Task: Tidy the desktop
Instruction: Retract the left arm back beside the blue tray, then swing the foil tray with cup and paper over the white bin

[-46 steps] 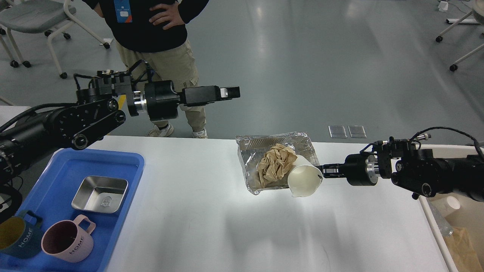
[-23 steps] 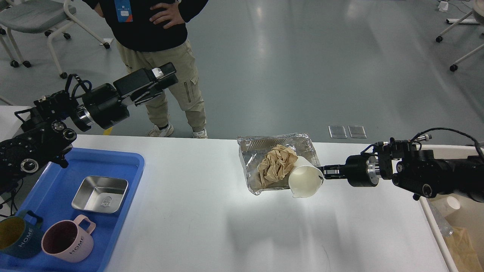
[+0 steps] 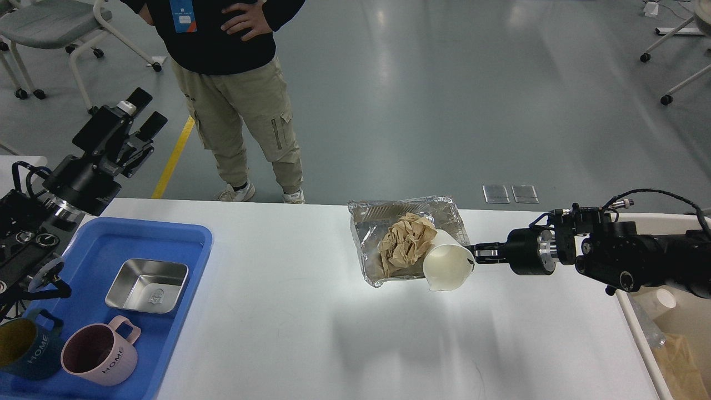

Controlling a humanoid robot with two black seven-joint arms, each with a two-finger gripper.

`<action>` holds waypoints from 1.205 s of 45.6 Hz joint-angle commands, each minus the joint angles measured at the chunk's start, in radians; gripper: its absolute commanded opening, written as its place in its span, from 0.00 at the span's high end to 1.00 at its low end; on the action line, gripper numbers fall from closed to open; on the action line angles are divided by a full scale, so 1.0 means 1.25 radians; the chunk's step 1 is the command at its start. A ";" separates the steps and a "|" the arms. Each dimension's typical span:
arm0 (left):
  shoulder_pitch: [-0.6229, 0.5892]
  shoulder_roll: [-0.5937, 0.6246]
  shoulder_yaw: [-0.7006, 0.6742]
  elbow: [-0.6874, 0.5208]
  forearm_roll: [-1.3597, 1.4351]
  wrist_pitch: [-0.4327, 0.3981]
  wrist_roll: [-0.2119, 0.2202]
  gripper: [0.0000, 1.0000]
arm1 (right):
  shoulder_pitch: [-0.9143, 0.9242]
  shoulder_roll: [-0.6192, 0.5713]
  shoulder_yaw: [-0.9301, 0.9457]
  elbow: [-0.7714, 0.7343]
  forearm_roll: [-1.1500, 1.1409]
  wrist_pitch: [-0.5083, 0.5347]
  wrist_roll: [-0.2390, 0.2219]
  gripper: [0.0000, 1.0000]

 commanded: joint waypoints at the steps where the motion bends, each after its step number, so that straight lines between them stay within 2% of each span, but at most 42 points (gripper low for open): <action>1: 0.013 0.002 0.000 0.031 -0.062 0.014 0.006 0.08 | -0.002 0.000 0.000 -0.001 0.000 -0.001 0.000 1.00; 9: 0.028 -0.007 0.003 0.069 -0.127 0.025 0.013 0.07 | -0.002 0.000 0.000 0.000 0.000 -0.002 0.000 1.00; 13: 0.045 -0.007 0.000 0.070 -0.168 0.030 0.026 0.07 | -0.002 0.000 0.000 -0.001 0.000 -0.002 0.000 1.00; 25: 0.094 -0.013 -0.003 0.070 -0.343 0.029 0.028 0.05 | -0.010 0.004 -0.001 -0.002 0.018 -0.004 0.000 1.00; 29: 0.098 -0.021 -0.004 0.071 -0.392 0.029 0.039 0.04 | -0.010 0.005 -0.001 -0.002 0.018 -0.004 -0.001 1.00; 39: 0.106 -0.042 -0.004 0.073 -0.450 0.034 0.093 0.04 | -0.010 -0.001 -0.005 -0.009 0.043 0.000 -0.001 1.00; 55: 0.118 -0.047 0.004 0.140 -0.446 0.023 0.094 0.04 | -0.012 -0.123 0.001 -0.001 0.107 0.018 0.001 1.00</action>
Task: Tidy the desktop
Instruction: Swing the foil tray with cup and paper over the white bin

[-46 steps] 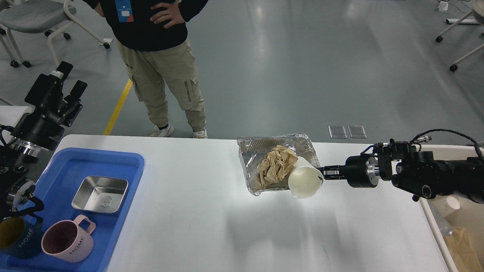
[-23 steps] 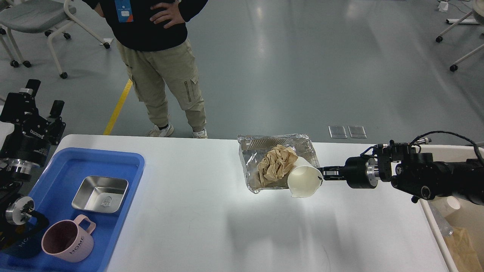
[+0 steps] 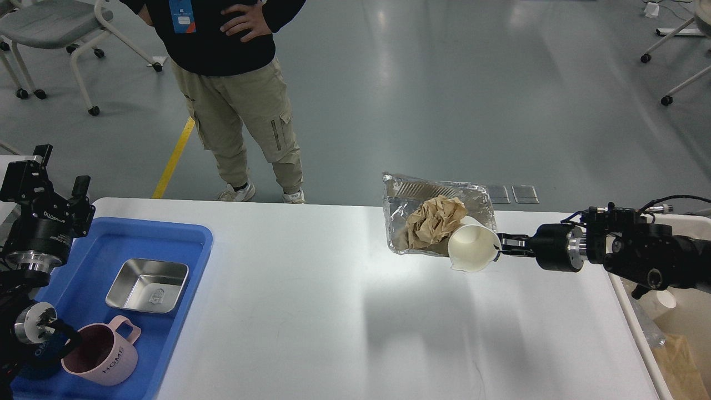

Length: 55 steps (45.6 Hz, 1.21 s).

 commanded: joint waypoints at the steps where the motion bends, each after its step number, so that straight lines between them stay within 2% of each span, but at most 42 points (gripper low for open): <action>1: 0.001 -0.002 0.004 0.011 0.001 -0.002 0.000 0.04 | 0.001 -0.044 0.002 0.003 0.017 0.005 0.001 1.00; 16: 0.002 -0.008 0.005 0.011 0.005 0.006 0.000 0.04 | -0.012 -0.221 0.002 -0.001 0.045 0.037 0.002 1.00; 29: 0.001 -0.007 0.005 0.011 0.005 0.006 0.000 0.04 | -0.088 -0.344 0.001 -0.030 0.165 0.045 0.001 1.00; 41: 0.003 -0.008 0.005 0.011 0.006 0.000 -0.001 0.04 | -0.285 -0.329 0.001 -0.202 0.378 0.048 -0.001 1.00; 55: 0.007 -0.008 0.005 0.010 0.003 -0.002 -0.001 0.04 | -0.425 -0.275 0.002 -0.273 0.543 0.037 -0.001 1.00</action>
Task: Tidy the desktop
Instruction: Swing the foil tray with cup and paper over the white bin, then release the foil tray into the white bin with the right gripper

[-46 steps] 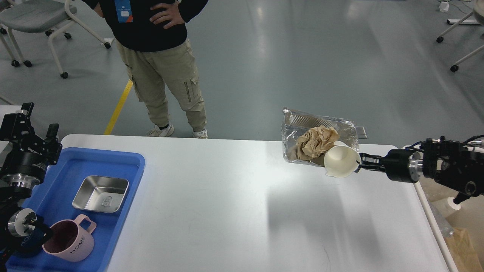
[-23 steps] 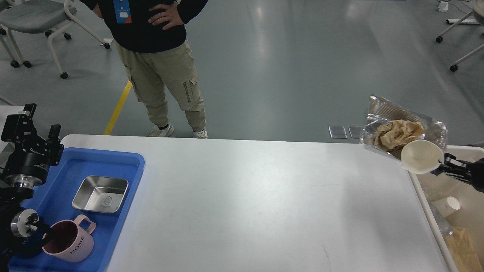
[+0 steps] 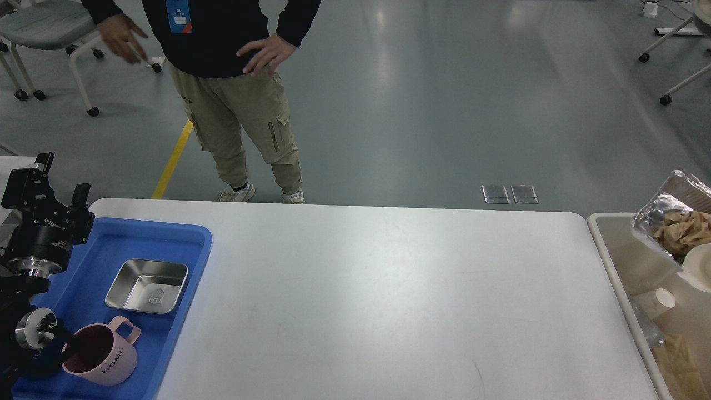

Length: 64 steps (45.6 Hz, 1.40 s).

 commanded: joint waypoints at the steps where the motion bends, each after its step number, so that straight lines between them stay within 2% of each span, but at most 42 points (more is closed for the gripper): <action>1: 0.008 0.000 0.000 -0.001 -0.001 0.000 0.000 0.04 | -0.038 0.027 0.000 -0.023 0.048 -0.007 0.000 1.00; 4: 0.012 0.000 0.000 -0.002 -0.002 -0.001 0.000 0.04 | -0.047 0.039 0.000 -0.039 0.077 -0.008 -0.001 1.00; 5: 0.012 0.000 0.001 -0.004 -0.002 -0.001 -0.001 0.04 | -0.050 0.042 0.000 -0.044 0.086 -0.008 -0.001 0.96; 7: 0.012 0.000 0.001 -0.002 -0.002 -0.001 -0.001 0.04 | -0.059 0.048 0.000 -0.055 0.104 -0.009 -0.001 0.69; 9: 0.013 0.000 0.001 -0.004 -0.002 -0.001 -0.001 0.04 | -0.070 0.054 0.000 -0.078 0.128 -0.022 -0.002 0.29; 10: 0.013 0.001 0.001 -0.004 -0.002 -0.001 -0.001 0.04 | -0.075 0.059 0.002 -0.088 0.140 -0.031 -0.002 0.17; 14: 0.017 0.001 0.000 -0.005 -0.002 -0.001 -0.003 0.04 | -0.099 0.097 0.004 -0.129 0.175 -0.073 -0.003 0.10; 16: 0.018 0.000 0.000 -0.006 -0.002 -0.001 -0.003 0.04 | -0.114 0.115 0.006 -0.149 0.176 -0.089 -0.003 0.01; 25: 0.024 0.000 -0.002 -0.006 -0.003 -0.001 -0.005 0.04 | -0.160 0.179 0.010 -0.242 0.176 -0.102 -0.006 0.00; 48: 0.028 0.000 -0.003 -0.006 -0.003 -0.001 -0.005 0.04 | -0.168 0.190 0.015 -0.244 0.177 -0.095 -0.001 0.00; 64: 0.027 0.002 -0.004 -0.010 -0.003 -0.001 -0.003 0.04 | -0.134 0.234 0.182 -0.236 0.176 -0.065 -0.001 0.00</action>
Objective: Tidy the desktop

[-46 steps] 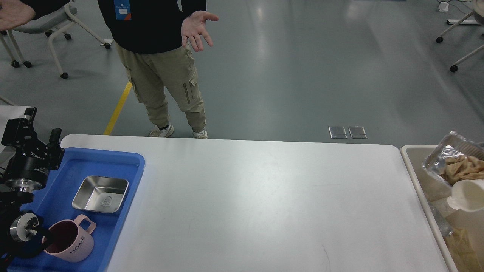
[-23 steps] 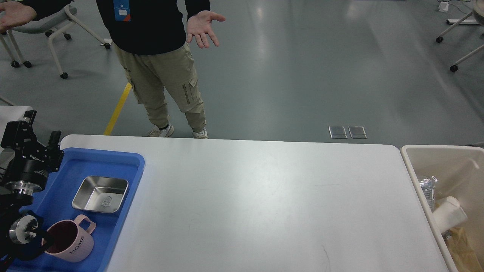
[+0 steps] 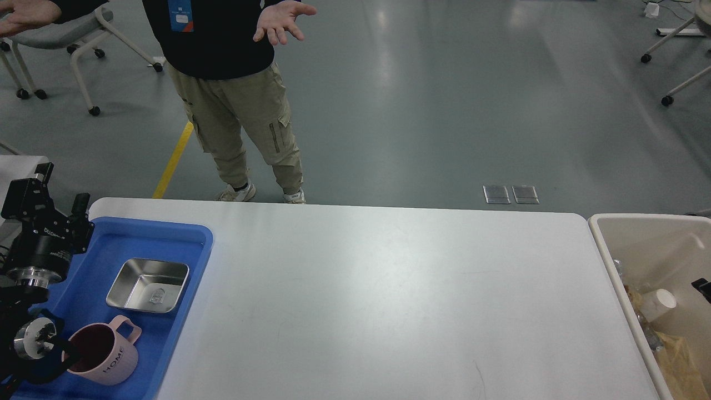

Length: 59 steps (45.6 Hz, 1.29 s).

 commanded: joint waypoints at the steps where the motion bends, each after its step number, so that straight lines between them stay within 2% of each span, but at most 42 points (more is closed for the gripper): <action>1: -0.001 0.002 0.001 0.000 0.000 0.000 0.001 0.04 | 0.028 0.014 0.077 0.005 -0.001 0.029 0.000 0.00; 12: -0.002 0.009 0.003 0.000 0.000 0.000 0.003 0.04 | 0.102 0.020 0.170 0.006 -0.003 0.212 0.002 0.00; 20: -0.002 0.009 0.002 0.000 0.000 -0.001 0.003 0.04 | 0.165 0.034 0.175 0.006 -0.003 0.286 0.005 0.00; 34: -0.002 0.004 -0.009 0.000 -0.002 0.000 0.004 0.04 | 0.261 0.167 0.319 0.004 -0.003 0.281 0.004 0.00; 44: -0.002 -0.016 -0.027 0.000 -0.011 0.001 0.008 0.04 | 0.306 0.312 0.475 -0.001 -0.003 0.253 0.004 0.00; 51: -0.005 -0.018 -0.029 -0.003 -0.012 -0.010 0.017 0.04 | 0.328 0.376 0.536 0.004 -0.003 0.240 0.005 0.00; 59: -0.029 -0.032 -0.035 -0.003 -0.026 -0.018 0.042 0.04 | 0.336 0.412 0.612 0.016 -0.001 0.251 0.004 0.00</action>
